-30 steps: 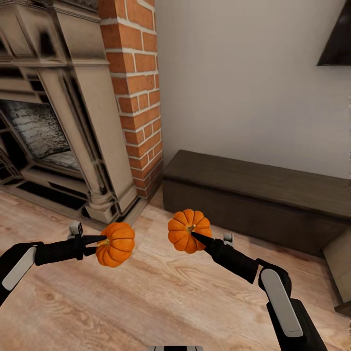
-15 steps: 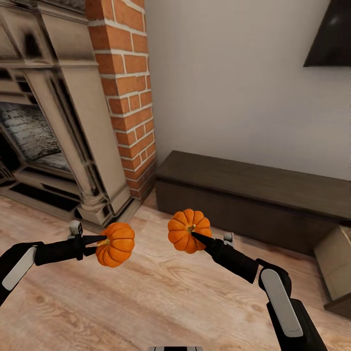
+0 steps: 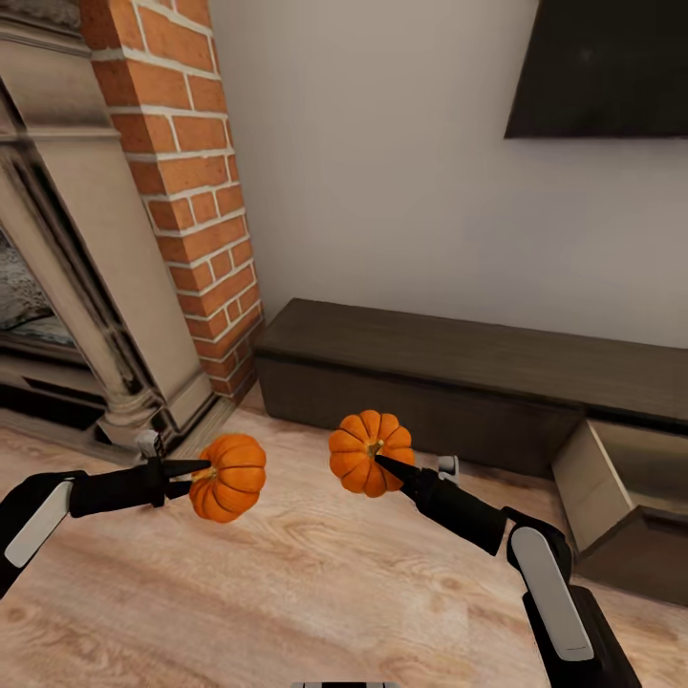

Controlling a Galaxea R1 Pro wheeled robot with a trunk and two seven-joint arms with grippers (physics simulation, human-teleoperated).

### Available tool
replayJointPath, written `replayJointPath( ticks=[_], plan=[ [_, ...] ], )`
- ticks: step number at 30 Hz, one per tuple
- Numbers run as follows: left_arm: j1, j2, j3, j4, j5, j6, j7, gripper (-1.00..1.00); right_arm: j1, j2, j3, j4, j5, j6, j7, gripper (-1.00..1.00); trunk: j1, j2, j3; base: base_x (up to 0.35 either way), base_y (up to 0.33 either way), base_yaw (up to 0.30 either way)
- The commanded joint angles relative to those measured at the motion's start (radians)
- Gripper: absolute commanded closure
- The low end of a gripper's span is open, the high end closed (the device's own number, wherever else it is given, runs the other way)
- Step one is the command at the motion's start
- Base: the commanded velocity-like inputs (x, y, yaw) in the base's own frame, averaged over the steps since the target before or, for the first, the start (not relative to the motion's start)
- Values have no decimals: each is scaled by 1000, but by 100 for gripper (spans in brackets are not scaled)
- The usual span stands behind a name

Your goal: Place each of the two pumpkins and all three candles from the living room inside a cabinet in the living room (use any cabinet), then make sure every cabinet is closed, and position the cauldron so it is next to a table in the living room.

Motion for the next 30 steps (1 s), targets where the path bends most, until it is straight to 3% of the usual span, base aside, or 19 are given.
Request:
replayJointPath(
  ticks=[1, 19, 30],
  plan=[
    [-1, 1, -2, 0, 9, 8, -3, 100, -1, 1, -3, 0, -5, 8, 6, 100, -1, 0, 0, -127, -159, -214],
    [-1, 1, -1, -1, 9, 8, -3, 100, -1, 1, -3, 0, -5, 8, 6, 100, -1, 0, 22, -14, -267, -211],
    [-1, 1, -1, -1, 9, 8, -3, 100, -1, 1, -3, 0, -5, 8, 7, 100, -1, 0, 32, 0, -288, -110]
  ],
)
